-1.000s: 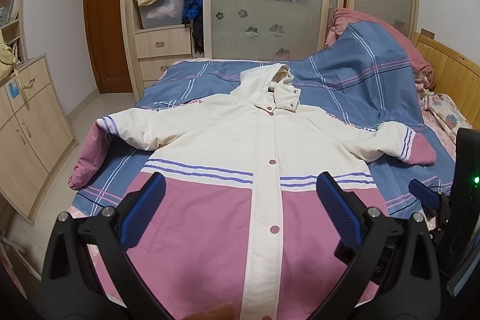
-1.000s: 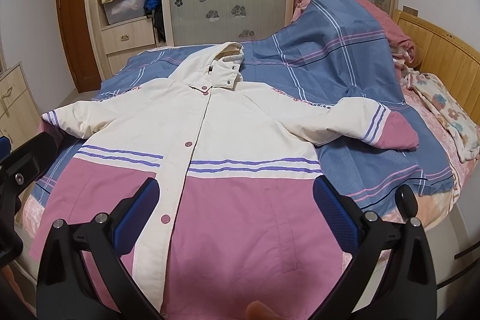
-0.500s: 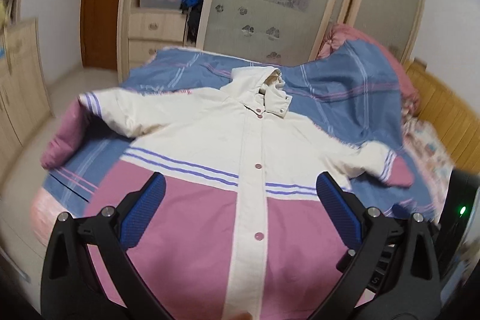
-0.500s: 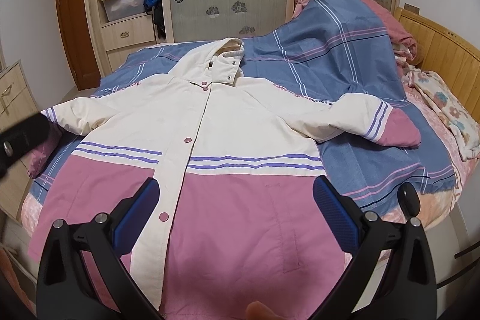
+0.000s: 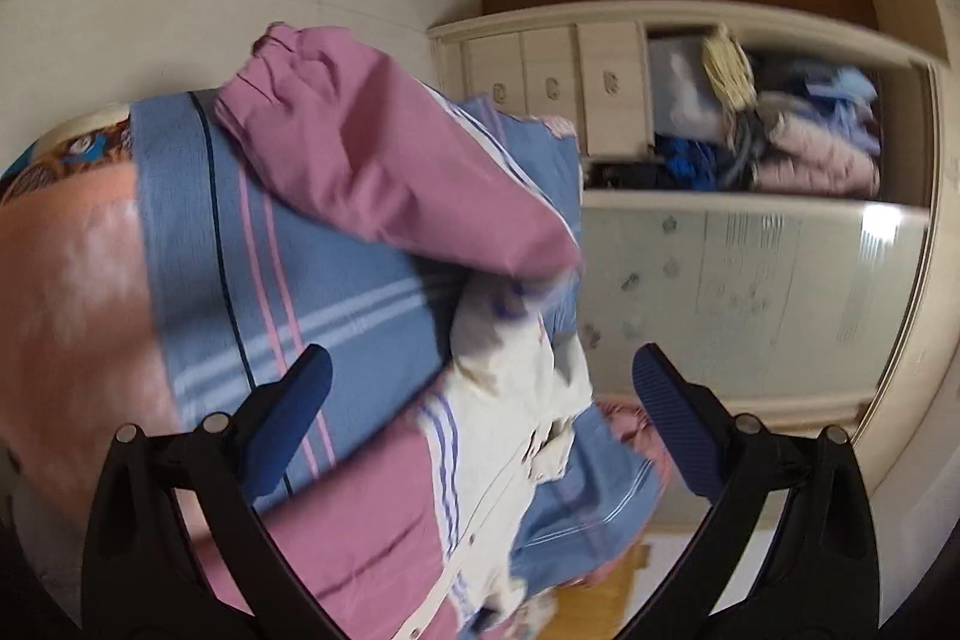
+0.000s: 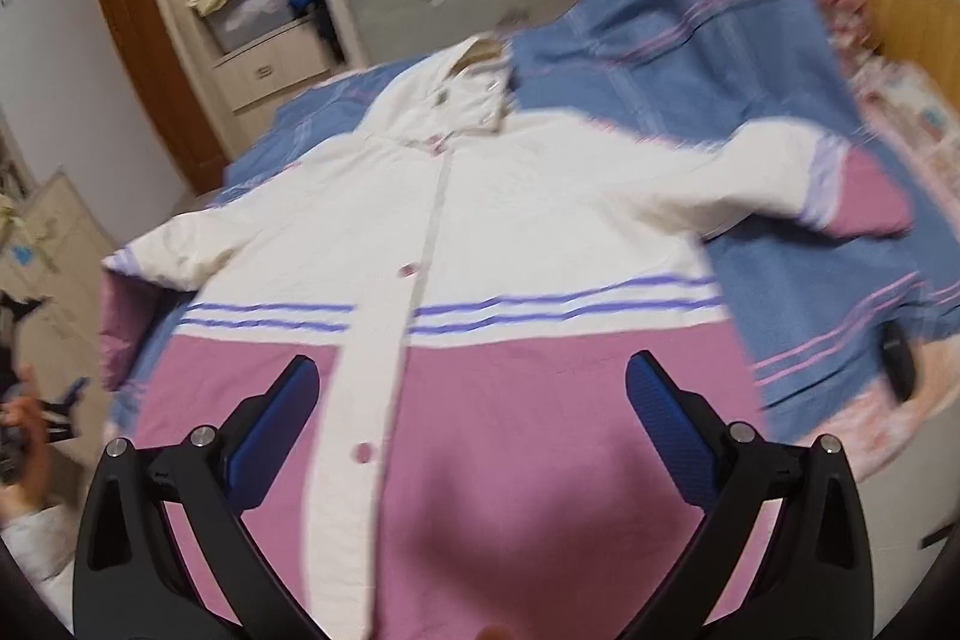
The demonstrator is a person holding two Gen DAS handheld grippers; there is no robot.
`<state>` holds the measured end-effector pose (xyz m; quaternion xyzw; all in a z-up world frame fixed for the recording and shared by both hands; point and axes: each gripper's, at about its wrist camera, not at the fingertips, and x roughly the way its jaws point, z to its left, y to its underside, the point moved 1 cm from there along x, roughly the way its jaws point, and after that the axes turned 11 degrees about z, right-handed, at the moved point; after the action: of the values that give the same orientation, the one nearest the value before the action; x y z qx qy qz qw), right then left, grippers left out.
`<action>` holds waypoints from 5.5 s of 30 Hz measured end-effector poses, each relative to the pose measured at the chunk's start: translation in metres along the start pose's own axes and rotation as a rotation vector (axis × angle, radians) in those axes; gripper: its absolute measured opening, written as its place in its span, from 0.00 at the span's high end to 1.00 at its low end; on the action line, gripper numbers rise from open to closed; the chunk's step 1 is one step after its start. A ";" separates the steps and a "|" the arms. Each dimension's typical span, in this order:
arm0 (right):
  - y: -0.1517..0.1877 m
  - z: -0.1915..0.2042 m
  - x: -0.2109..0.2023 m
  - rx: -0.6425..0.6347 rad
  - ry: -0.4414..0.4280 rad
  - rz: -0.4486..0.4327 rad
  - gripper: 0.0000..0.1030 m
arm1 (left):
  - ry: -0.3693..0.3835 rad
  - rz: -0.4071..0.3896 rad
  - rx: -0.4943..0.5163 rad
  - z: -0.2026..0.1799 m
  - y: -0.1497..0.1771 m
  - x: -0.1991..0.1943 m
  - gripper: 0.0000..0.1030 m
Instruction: Fold large clothes
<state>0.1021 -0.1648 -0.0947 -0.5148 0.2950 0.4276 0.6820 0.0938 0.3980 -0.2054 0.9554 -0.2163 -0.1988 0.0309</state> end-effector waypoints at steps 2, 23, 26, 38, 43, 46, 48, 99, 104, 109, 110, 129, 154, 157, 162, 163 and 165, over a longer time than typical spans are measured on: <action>-0.005 0.010 0.020 -0.010 -0.037 0.060 0.01 | 0.043 0.019 -0.050 0.017 -0.025 0.015 0.02; -0.092 0.222 0.164 -0.370 -0.231 0.231 0.41 | -0.074 -0.258 0.244 -0.018 -0.094 0.022 0.83; -0.086 0.217 0.154 -0.357 -0.284 0.219 0.22 | -0.050 -0.293 0.113 0.003 -0.094 0.005 0.16; -0.054 0.164 0.148 -0.297 -0.235 0.245 0.20 | 0.009 -0.082 -0.062 0.047 -0.117 0.043 0.10; -0.045 0.149 0.155 -0.253 -0.251 0.274 0.20 | 0.000 -0.084 -0.042 0.048 -0.119 0.056 0.93; -0.042 0.139 0.155 -0.228 -0.262 0.273 0.20 | 0.085 -0.099 -0.068 0.052 -0.121 0.058 0.96; -0.042 0.133 0.153 -0.210 -0.275 0.271 0.20 | 0.072 -0.164 0.040 0.025 -0.112 0.046 0.97; -0.089 0.196 0.143 -0.473 0.346 -0.128 0.37 | -0.274 0.113 0.915 -0.112 0.077 0.140 0.18; -0.120 0.113 0.102 -0.197 0.257 -0.185 0.86 | -0.212 0.279 0.844 -0.103 0.073 0.172 0.15; -0.129 0.044 0.078 -0.036 0.189 -0.194 0.91 | -0.204 0.414 0.719 -0.087 0.075 0.206 0.14; -0.129 0.034 0.078 -0.013 0.183 -0.190 0.91 | -0.225 0.408 0.707 -0.085 0.076 0.211 0.11; -0.094 -0.013 0.058 0.095 0.022 -0.162 0.91 | -0.109 0.325 0.496 -0.068 0.049 0.243 0.82; -0.174 0.065 0.158 -0.129 -0.014 -0.042 0.71 | -0.272 0.056 0.410 -0.044 0.019 0.214 0.81; -0.197 0.064 0.156 -0.117 -0.059 -0.091 0.72 | -0.238 -0.002 0.413 -0.046 0.019 0.209 0.81; -0.182 0.032 0.111 -0.129 -0.210 -0.322 0.72 | -0.246 -0.030 0.484 -0.058 0.028 0.209 0.78; -0.176 0.030 0.105 -0.183 -0.192 -0.360 0.72 | -0.256 -0.024 0.489 -0.060 0.030 0.211 0.76; -0.173 0.023 0.118 -0.181 -0.105 -0.270 0.72 | -0.307 0.008 0.491 -0.058 0.031 0.220 0.73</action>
<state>0.3089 -0.1277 -0.1100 -0.5862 0.1475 0.3830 0.6985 0.2862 0.2750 -0.2283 0.8922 -0.2640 -0.2825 -0.2336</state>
